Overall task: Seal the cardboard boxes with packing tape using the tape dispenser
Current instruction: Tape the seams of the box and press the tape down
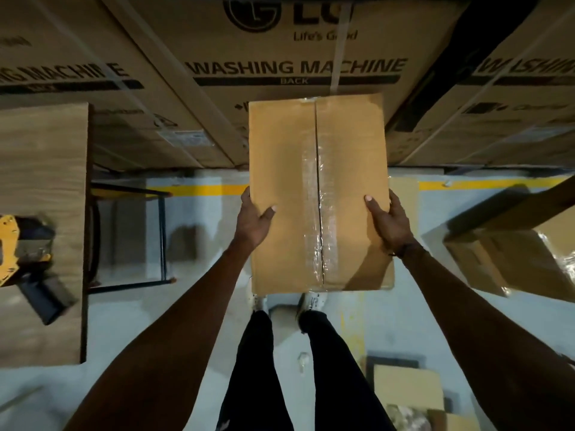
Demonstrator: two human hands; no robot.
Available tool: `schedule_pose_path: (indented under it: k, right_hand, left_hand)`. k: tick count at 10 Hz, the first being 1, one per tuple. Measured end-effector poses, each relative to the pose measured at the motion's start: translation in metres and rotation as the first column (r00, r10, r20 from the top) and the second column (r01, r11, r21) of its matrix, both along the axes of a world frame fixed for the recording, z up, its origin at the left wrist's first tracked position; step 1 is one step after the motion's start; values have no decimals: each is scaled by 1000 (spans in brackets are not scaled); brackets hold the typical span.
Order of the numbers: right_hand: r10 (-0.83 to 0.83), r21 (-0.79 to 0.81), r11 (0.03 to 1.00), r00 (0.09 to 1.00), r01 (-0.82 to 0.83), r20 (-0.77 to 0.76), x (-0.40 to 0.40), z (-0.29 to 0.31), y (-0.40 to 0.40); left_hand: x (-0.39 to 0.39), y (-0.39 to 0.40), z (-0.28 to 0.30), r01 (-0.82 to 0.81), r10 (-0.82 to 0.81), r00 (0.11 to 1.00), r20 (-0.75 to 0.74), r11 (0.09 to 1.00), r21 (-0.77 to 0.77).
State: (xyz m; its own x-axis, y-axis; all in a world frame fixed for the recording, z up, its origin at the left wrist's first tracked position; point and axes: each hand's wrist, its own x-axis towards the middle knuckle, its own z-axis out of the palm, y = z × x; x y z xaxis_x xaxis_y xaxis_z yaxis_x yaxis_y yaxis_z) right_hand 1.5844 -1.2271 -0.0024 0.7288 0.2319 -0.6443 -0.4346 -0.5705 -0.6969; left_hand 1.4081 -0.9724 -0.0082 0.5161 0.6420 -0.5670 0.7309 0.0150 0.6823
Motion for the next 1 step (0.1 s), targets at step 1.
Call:
schedule_pose_path:
  k: [1]
  right_hand:
    - [-76, -19, 997, 988, 79, 136, -9, 18, 5]
  left_hand:
    - [-8, -5, 6, -51, 51, 999, -6, 998, 40]
